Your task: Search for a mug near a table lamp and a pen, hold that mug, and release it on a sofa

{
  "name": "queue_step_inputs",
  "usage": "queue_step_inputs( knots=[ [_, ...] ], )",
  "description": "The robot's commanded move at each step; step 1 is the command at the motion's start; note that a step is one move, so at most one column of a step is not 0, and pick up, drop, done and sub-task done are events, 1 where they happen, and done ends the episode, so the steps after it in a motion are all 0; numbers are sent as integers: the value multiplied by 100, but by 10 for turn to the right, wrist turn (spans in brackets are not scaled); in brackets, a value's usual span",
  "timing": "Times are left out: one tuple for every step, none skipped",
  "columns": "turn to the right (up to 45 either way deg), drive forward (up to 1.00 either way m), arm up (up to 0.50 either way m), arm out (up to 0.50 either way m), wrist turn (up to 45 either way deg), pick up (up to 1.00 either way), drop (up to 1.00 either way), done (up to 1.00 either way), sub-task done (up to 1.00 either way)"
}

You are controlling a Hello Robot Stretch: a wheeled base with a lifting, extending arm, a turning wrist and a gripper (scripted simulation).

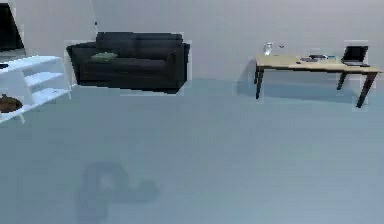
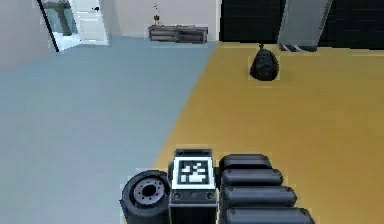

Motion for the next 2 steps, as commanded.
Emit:
queue_step_inputs(
  knots=[
    [-240, 0, 0, 0, 0, 0, 0, 0, 0],
    [0, 100, 0, 0, 0, 0, 0, 0, 0]
  ],
)
